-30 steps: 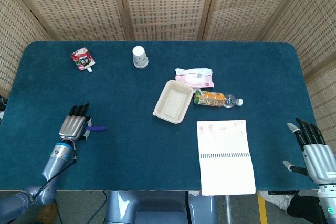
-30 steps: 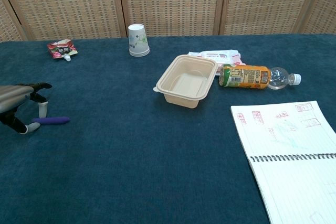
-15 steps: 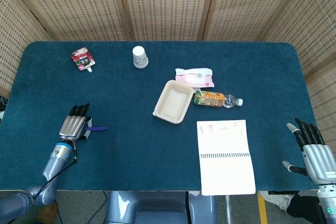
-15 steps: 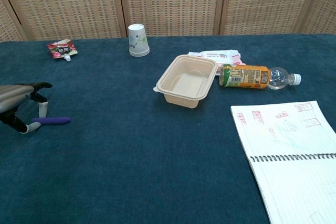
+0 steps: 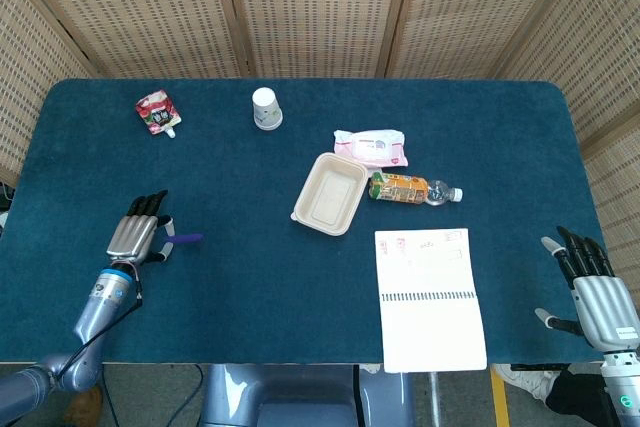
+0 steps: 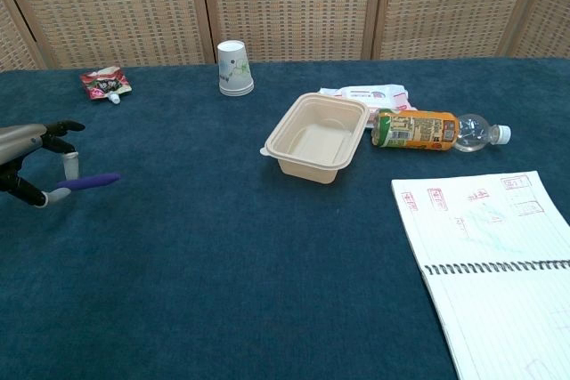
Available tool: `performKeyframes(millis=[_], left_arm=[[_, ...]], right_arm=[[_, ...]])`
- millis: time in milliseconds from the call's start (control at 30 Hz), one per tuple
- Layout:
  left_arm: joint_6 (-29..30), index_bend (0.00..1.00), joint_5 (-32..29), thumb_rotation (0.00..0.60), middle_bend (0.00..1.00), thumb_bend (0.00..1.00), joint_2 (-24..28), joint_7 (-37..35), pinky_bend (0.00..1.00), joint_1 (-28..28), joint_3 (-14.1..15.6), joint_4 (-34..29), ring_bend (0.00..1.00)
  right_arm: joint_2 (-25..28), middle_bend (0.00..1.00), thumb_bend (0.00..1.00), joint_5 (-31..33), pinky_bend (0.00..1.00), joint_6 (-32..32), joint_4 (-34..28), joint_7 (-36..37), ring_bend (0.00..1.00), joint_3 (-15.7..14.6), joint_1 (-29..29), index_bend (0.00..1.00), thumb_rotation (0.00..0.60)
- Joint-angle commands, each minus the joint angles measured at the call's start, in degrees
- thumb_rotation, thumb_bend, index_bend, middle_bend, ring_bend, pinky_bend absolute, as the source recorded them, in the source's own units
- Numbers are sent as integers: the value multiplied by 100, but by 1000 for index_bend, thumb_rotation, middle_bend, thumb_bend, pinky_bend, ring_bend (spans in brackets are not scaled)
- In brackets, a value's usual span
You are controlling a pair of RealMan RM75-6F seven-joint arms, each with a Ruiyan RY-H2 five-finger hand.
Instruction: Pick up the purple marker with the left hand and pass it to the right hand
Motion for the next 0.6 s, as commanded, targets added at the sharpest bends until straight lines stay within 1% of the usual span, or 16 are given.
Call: performKeyframes(millis=[33,100,133,200,300,400,433,533,600], left_arm=[[119,679,568,600,0,591,277,-1597,0,40,-104,-325,0],[310,680,902,600,0,613,275,-2483,0,40,-134,-337,0],[406,681,1016,600,0,623,250,-2798,0,33,-155,-329,0],[618,682,1231,600,0,642,168,-3310,0,-3,-199,-314,0],[842,678,1466,600,0,642,23,-4055,0,-111,-288,-476,0],[887,674,1604,600,0,642,-123,-4427,0,-284,-363,-641,0],[870,674,1636,600,0,642,-166,-4451,0,-351,-376,-670,0],[723,674,1680,600,0,642,-260,-4410,0,-594,-431,-841,0],[646,675,1700,600,0,642,-320,-4255,0,-743,-472,-916,0]], right_arm=[[-2,0,0,-30,0,14,9,59,0,12,17,150,600],[27,0,0,-34,0,-29,-13,182,0,22,52,160,600],[50,0,0,-31,0,-68,-30,243,0,29,78,171,600],[96,0,0,-25,0,-143,-91,441,0,74,155,218,600],[90,0,0,1,0,-111,-121,718,0,242,271,264,600],[155,0,2,60,0,-211,-206,804,0,395,432,298,600],[195,0,9,78,0,-280,-254,845,0,434,495,306,600],[383,0,69,75,0,-607,-471,1168,0,511,736,337,600],[485,0,115,64,0,-828,-592,1436,0,547,893,363,600]])
